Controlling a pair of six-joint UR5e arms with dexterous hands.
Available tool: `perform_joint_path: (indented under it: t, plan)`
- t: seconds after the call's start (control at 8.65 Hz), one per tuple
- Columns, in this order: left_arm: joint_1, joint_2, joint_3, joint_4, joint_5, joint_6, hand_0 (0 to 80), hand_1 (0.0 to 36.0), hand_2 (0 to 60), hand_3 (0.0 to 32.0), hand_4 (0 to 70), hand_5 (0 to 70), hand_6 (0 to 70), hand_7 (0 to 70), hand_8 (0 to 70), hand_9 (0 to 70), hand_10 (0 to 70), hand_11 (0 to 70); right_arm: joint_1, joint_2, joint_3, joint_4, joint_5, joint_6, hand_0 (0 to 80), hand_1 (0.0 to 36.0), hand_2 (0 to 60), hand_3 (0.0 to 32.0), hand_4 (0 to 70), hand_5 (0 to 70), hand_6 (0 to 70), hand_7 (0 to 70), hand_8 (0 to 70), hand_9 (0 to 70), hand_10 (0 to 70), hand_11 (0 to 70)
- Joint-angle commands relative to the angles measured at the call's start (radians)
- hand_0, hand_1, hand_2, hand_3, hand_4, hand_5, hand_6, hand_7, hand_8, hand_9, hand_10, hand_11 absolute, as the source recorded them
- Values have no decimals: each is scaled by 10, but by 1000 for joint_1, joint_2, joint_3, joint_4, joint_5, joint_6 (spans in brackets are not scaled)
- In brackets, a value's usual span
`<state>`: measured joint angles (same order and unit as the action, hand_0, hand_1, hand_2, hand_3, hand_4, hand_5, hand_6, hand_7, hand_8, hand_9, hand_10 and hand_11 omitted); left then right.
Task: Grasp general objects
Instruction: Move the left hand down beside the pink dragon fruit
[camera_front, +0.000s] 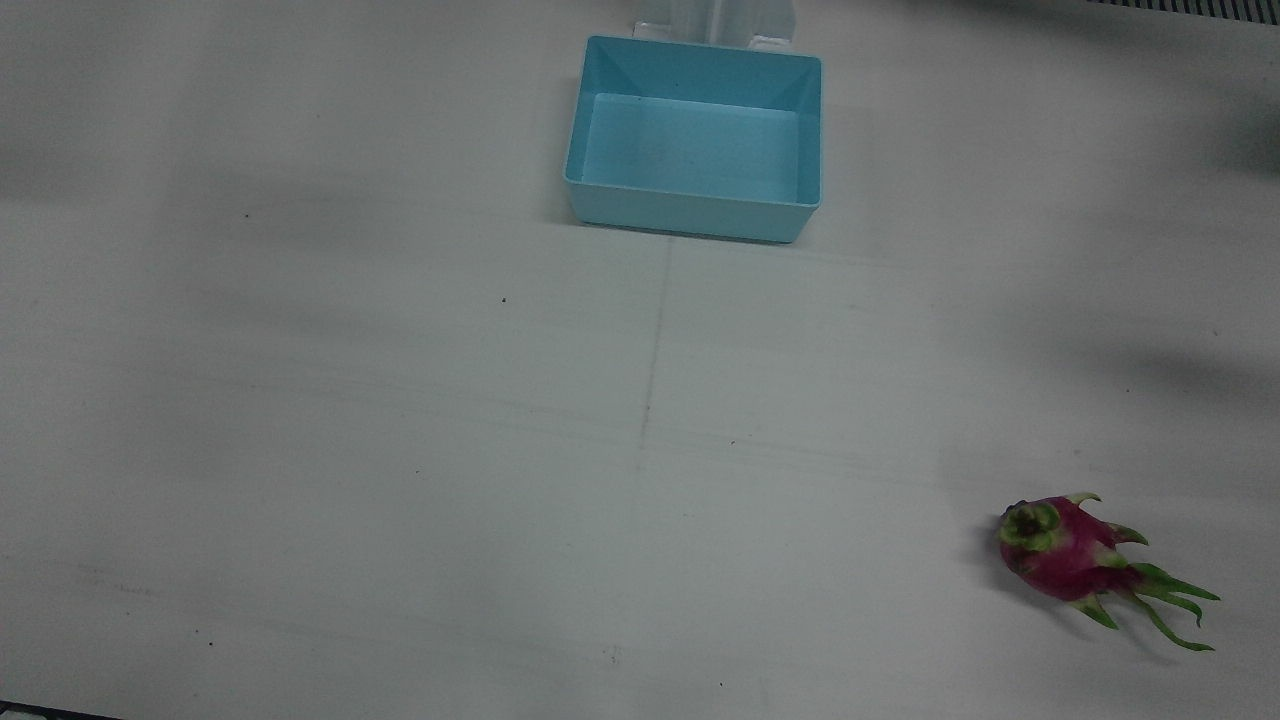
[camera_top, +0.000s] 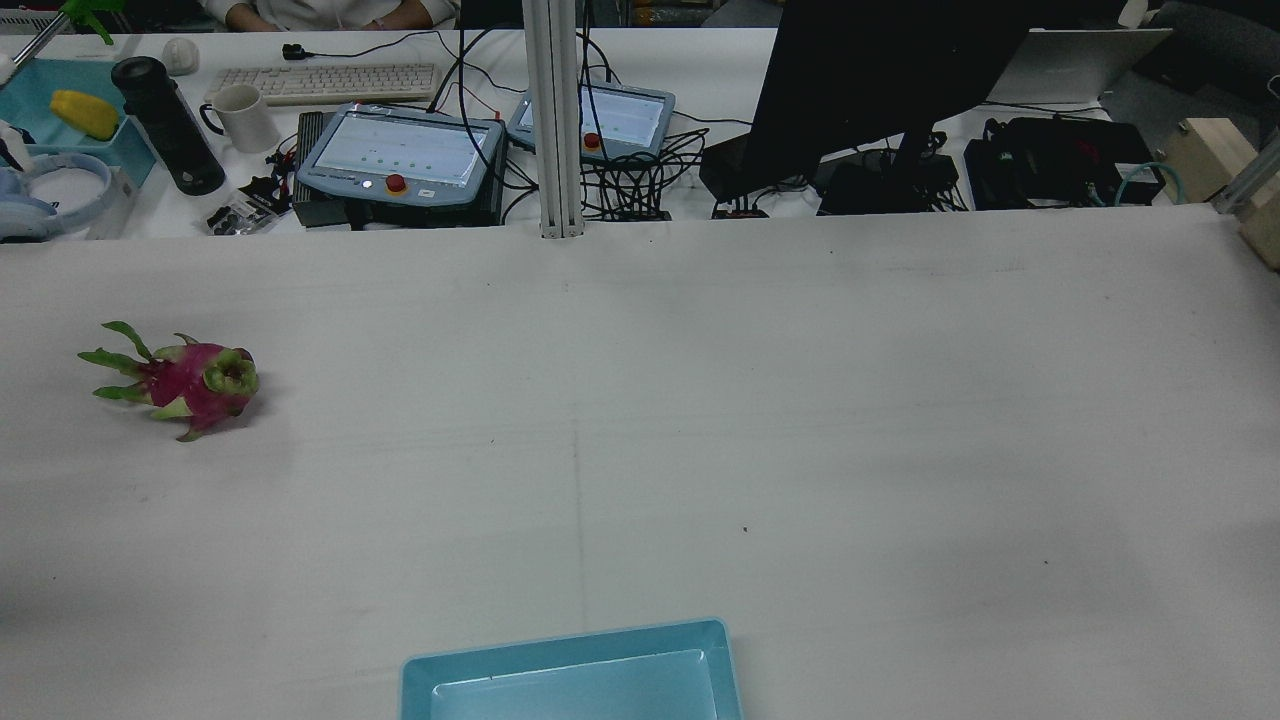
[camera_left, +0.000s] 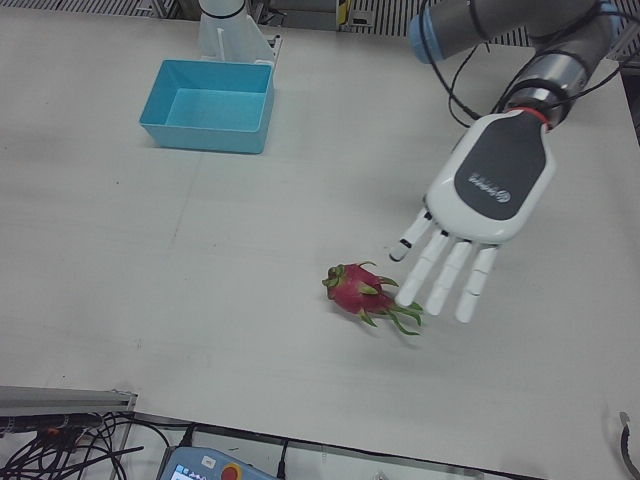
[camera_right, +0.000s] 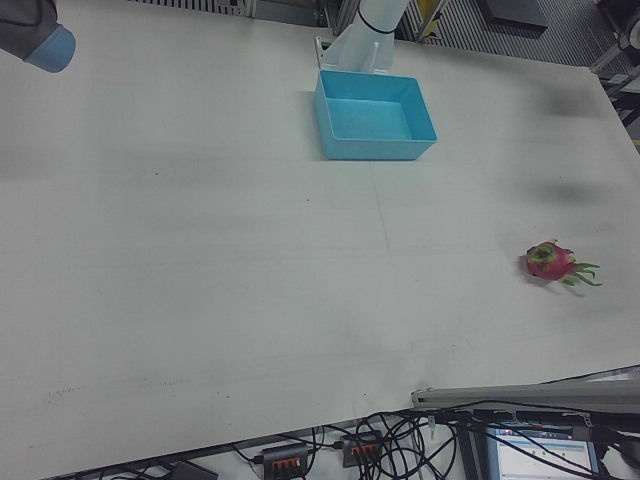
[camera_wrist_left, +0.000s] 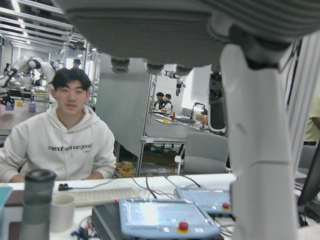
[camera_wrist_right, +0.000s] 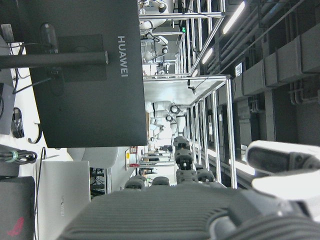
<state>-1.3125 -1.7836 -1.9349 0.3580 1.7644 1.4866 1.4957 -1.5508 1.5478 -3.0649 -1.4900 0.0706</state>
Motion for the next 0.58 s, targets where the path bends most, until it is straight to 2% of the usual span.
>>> perform_joint_path:
  t: [0.0, 0.12, 0.23, 0.35, 0.46]
  plan:
    - [378, -68, 28, 78, -272, 96, 690, 272, 0, 48, 4, 0, 0, 3, 0, 0, 10, 50, 1, 0, 0, 0, 0, 0, 0, 0, 0, 0, 0, 0, 0, 0, 0, 0, 0, 0]
    - [377, -68, 31, 75, -272, 97, 671, 265, 0, 0, 6, 0, 0, 37, 0, 0, 24, 70, 0, 0, 0, 0, 0, 0, 0, 0, 0, 0, 0, 0, 0, 0, 0, 0, 0, 0]
    - [381, -69, 59, 64, -273, 98, 659, 256, 0, 6, 19, 0, 0, 75, 0, 1, 40, 92, 0, 0, 0, 0, 0, 0, 0, 0, 0, 0, 0, 0, 0, 0, 0, 0, 0, 0]
    - [381, -83, 98, 50, -273, 98, 650, 253, 0, 34, 15, 0, 0, 95, 0, 5, 71, 136, 0, 0, -1, 0, 0, 0, 0, 0, 0, 0, 0, 0, 0, 0, 0, 0, 0, 0]
    - [377, -88, 120, 50, -273, 97, 633, 238, 0, 76, 5, 0, 0, 108, 0, 7, 113, 196, 0, 0, 0, 0, 0, 0, 0, 0, 0, 0, 0, 0, 0, 0, 0, 0, 0, 0]
